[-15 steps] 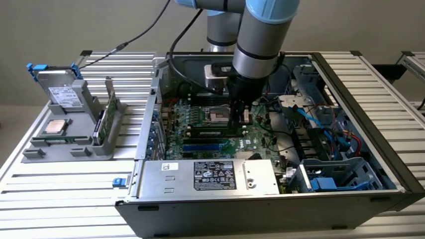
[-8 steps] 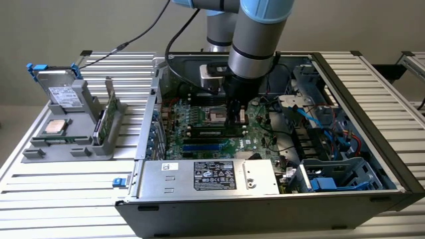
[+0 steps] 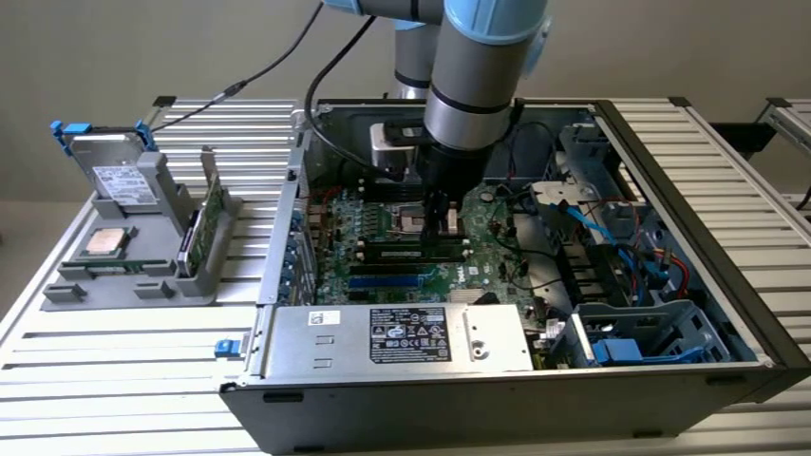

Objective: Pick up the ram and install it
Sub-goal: 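Press down the ram until it locks into place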

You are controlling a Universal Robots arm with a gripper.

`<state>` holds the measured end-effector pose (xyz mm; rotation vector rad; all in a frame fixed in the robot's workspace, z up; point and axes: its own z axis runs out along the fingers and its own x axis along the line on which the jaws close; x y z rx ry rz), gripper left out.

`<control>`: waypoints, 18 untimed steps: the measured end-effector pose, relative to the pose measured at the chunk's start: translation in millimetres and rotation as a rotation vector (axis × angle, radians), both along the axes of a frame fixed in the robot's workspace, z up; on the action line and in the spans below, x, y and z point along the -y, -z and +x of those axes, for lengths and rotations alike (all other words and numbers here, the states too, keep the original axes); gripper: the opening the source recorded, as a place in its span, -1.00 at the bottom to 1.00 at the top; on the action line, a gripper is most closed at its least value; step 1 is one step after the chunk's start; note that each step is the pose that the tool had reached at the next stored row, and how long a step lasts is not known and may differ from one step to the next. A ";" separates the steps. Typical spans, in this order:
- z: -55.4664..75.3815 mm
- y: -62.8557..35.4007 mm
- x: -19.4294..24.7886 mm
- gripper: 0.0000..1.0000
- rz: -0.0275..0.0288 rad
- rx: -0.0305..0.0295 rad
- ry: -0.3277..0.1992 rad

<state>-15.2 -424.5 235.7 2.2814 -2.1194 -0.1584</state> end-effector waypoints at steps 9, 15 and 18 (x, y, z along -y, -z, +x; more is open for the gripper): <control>-13.3 0.1 0.0 -0.80 0.0002 0.0000 0.000; -20.6 0.1 0.0 -0.80 0.0001 0.0000 0.000; -21.5 0.3 0.0 -0.80 0.0001 0.0000 0.000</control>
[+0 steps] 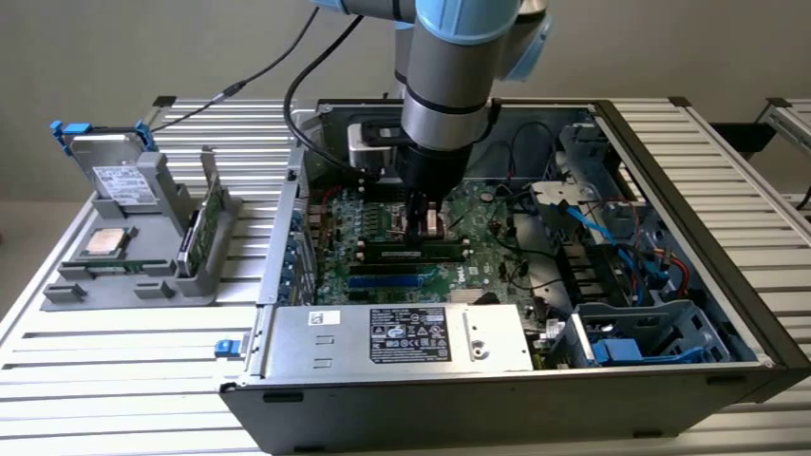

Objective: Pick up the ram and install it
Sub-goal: 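Press down the ram until it locks into place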

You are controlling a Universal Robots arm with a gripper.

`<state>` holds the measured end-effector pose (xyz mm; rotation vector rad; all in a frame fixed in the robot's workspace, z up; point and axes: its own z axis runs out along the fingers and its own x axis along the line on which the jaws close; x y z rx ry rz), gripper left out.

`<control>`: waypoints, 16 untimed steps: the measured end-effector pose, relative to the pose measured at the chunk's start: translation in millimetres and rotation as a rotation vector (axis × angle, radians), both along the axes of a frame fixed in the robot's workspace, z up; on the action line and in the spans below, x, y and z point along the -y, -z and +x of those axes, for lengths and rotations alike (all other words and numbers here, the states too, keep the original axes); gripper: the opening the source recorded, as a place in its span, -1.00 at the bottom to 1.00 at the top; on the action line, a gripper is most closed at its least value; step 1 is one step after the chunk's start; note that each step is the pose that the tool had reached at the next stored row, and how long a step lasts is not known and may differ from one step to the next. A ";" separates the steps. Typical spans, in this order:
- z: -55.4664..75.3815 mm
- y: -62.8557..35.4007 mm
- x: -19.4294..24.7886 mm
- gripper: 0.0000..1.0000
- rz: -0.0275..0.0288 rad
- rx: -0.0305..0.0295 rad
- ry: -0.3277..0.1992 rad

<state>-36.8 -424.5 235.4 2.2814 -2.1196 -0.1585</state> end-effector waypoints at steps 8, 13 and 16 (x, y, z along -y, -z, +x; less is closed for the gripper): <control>-0.3 8.3 0.1 -0.80 -0.0007 -0.0005 0.000; -0.3 11.3 0.0 -0.80 -0.0001 0.0000 0.000; -0.2 10.2 -0.2 -0.80 0.0011 -0.0036 0.000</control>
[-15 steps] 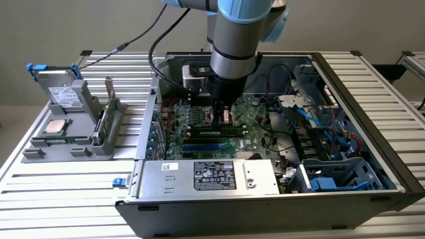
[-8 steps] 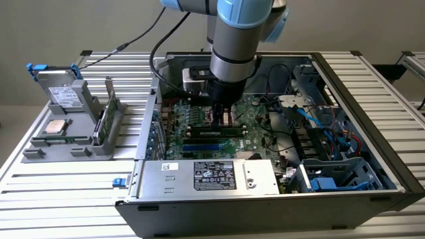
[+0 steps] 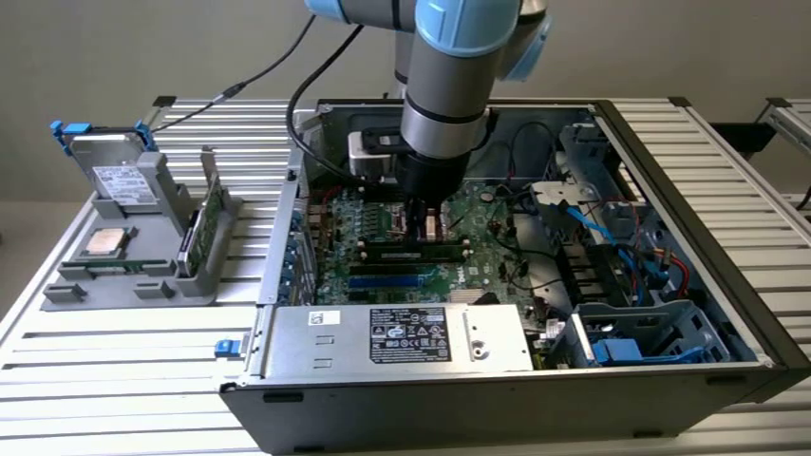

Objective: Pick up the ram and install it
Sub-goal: 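Press down the ram until it locks into place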

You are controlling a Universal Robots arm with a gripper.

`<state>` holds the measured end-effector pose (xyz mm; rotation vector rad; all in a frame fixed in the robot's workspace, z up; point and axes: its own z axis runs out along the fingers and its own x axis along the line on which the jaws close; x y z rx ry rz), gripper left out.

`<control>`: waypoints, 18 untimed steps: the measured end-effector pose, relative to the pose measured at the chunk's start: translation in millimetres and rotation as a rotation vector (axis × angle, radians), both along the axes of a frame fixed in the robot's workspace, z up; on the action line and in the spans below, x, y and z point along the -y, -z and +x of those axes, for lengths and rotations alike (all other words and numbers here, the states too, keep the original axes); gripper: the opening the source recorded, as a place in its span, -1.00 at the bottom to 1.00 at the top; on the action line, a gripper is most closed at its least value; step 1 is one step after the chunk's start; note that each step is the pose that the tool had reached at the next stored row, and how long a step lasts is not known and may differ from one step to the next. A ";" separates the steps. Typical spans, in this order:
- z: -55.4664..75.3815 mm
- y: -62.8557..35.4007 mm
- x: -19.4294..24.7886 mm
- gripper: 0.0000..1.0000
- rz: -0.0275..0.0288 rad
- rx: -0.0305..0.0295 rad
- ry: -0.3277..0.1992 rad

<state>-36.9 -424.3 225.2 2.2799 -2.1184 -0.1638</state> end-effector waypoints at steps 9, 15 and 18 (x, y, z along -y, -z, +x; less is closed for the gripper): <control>4.9 -15.1 0.4 -0.80 0.0002 -0.0176 0.000; 16.1 -17.6 0.8 -0.80 0.0018 -0.0199 -0.001; 20.2 -18.0 0.9 -0.80 0.0015 -0.0200 -0.001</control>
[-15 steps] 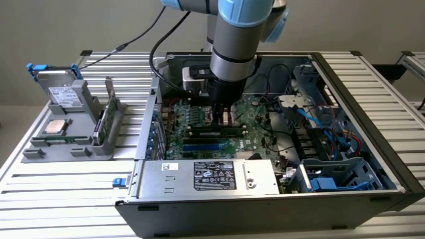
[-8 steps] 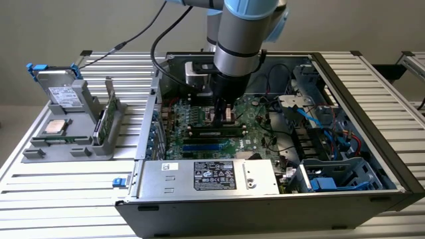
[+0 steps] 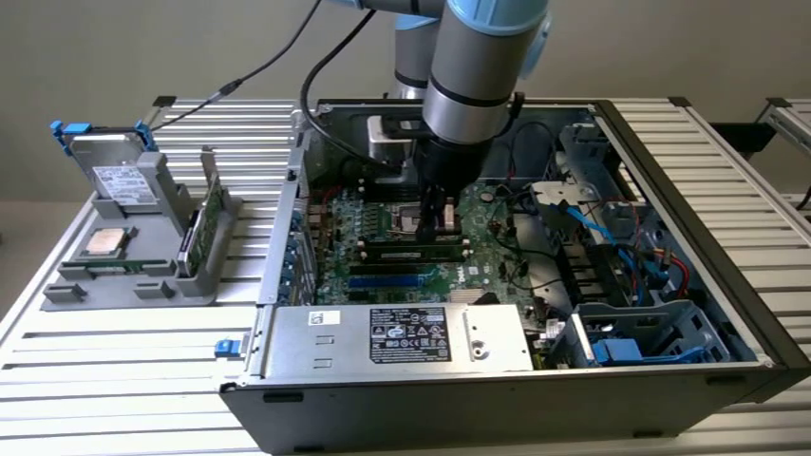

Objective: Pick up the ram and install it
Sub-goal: 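Press down the ram until it locks into place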

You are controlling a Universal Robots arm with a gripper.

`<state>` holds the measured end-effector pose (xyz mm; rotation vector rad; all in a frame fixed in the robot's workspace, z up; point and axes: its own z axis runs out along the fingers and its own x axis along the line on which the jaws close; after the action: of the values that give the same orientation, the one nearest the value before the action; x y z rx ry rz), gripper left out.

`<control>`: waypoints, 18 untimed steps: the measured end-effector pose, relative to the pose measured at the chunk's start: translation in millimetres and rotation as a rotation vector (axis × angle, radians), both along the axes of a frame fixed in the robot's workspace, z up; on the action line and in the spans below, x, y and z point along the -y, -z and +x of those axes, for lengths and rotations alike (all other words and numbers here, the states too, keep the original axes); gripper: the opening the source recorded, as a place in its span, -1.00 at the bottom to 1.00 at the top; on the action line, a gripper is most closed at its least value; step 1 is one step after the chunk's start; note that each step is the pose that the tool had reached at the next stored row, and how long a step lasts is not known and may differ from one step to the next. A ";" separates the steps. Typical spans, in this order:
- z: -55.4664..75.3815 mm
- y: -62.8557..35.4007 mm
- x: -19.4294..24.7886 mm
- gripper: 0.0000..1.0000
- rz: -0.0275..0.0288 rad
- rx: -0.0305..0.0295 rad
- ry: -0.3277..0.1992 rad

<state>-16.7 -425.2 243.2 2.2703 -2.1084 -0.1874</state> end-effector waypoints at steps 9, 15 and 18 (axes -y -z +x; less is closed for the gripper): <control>1.2 -0.3 0.0 -0.80 0.0008 0.0004 0.000; 1.2 -0.3 0.0 -0.80 0.0008 0.0004 0.000; 1.2 -0.3 0.0 -0.80 0.0008 0.0004 0.000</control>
<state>-15.5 -425.2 243.4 2.2710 -2.1089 -0.1879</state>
